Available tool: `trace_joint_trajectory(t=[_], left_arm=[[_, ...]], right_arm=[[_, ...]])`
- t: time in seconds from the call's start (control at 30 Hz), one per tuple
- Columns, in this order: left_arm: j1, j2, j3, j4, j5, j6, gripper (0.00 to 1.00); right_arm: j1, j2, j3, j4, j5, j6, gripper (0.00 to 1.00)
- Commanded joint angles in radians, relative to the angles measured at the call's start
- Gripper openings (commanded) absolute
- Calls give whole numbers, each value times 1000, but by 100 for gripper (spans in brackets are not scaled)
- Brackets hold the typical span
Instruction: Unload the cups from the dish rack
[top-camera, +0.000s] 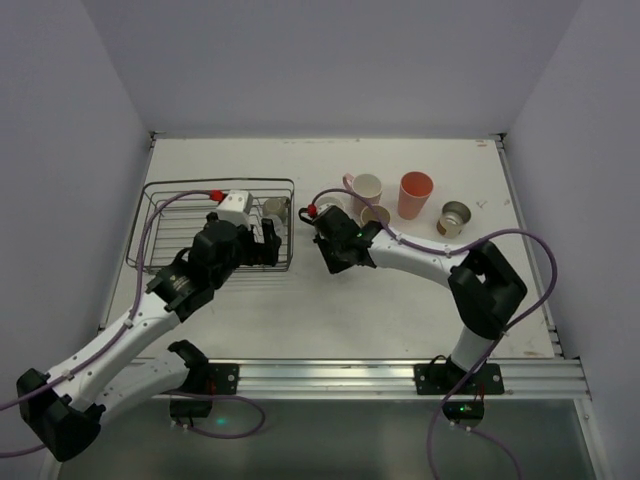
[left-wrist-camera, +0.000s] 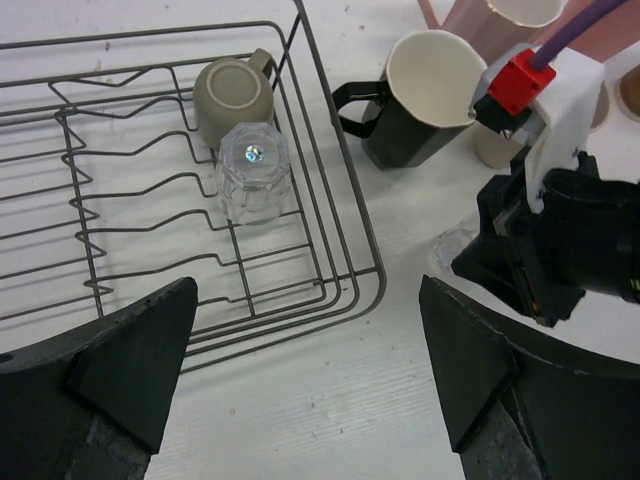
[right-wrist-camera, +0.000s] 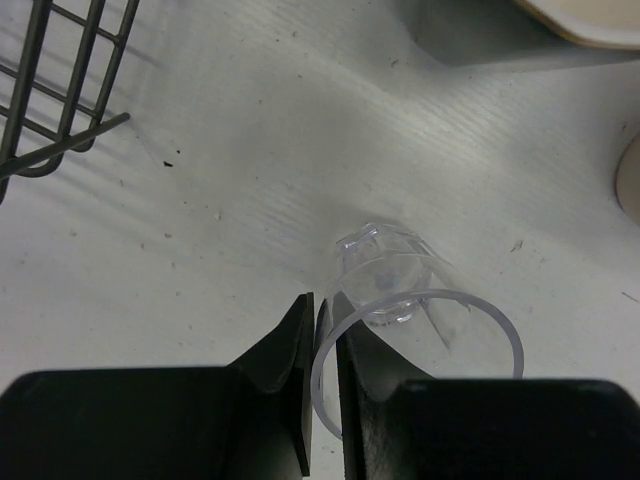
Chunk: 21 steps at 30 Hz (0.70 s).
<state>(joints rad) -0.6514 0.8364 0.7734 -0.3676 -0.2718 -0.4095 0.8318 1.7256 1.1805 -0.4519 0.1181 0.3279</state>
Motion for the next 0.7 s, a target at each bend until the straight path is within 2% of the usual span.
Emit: trace_joint_trajectory(t=[0.0,0.1,0.13,0.27,0.43,0.5,0.53,0.57,0.67], left_arm=[[-4,96,-5,101,-73,-12,95],[-4,197,18,130,-102,-11,94],[-4,235,23,160,-109,-9,93],[-2,312,44,219,-145,-8,89],[19,403,75,263,-173,-5,82],[48,453,79,292,-141,-8,74],[58,467,87,300,-130,-8,73],[65,478,90,306,-123,-8,72],[91,524,109,318,-124,-2,72]], right_arm=[[26,29,44,-25,101,-24,11],[30,23,13,4,106,-16,20],[30,16,4,24,89,-13,27],[30,-30,-38,71,40,-7,35],[30,-147,-99,122,0,-3,39],[30,-216,-133,151,-26,-4,42],[30,-239,-145,162,-35,-4,46],[30,-262,-168,173,-58,-4,56],[30,-348,-214,206,-75,-3,60]])
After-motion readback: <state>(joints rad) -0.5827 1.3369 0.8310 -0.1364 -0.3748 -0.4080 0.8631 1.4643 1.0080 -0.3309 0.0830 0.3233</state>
